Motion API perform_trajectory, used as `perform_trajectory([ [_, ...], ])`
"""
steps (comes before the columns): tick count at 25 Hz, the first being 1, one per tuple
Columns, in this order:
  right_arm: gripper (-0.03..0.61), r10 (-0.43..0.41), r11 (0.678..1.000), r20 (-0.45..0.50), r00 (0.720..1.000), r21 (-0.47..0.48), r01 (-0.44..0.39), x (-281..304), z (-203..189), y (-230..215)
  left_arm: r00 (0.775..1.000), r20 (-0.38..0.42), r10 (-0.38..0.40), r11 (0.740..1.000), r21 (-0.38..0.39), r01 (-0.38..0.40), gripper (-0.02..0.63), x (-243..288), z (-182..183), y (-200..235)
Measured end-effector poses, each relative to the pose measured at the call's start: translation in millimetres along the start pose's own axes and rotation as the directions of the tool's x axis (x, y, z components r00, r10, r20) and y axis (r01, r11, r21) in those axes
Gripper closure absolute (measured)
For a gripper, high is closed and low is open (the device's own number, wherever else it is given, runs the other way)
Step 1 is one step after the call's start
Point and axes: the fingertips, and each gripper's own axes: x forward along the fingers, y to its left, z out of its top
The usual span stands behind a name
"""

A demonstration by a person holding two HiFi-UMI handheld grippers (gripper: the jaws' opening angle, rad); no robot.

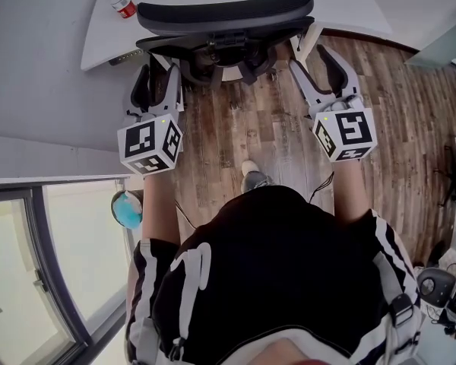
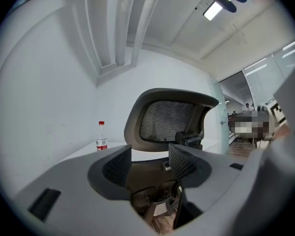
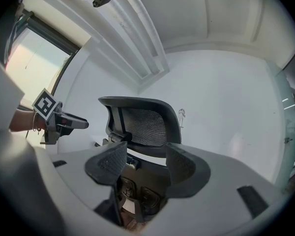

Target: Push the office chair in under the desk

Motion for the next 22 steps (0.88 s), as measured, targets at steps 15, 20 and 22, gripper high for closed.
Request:
perform_trajectory([
  [15,0.324,-0.011,1.0,0.005,1.0,0.013,0.011,-54.8,0.5,32.2,1.0,0.007,-0.024,1.0,-0.014,0.024,0.379,-57.4,-6.1,-21.6],
  [20,0.324,-0.011,1.0,0.01,1.0,0.014,0.01,-70.7,2.9,46.0,0.999,0.006,-0.037,0.999,-0.02,0.037,0.379,-77.4,-9.1,-30.6],
  [22,0.324,-0.011,1.0,0.011,1.0,0.015,0.011,-77.6,3.2,51.4,0.999,0.01,-0.04,0.999,-0.022,0.04,0.379,-85.6,-9.1,-33.3],
])
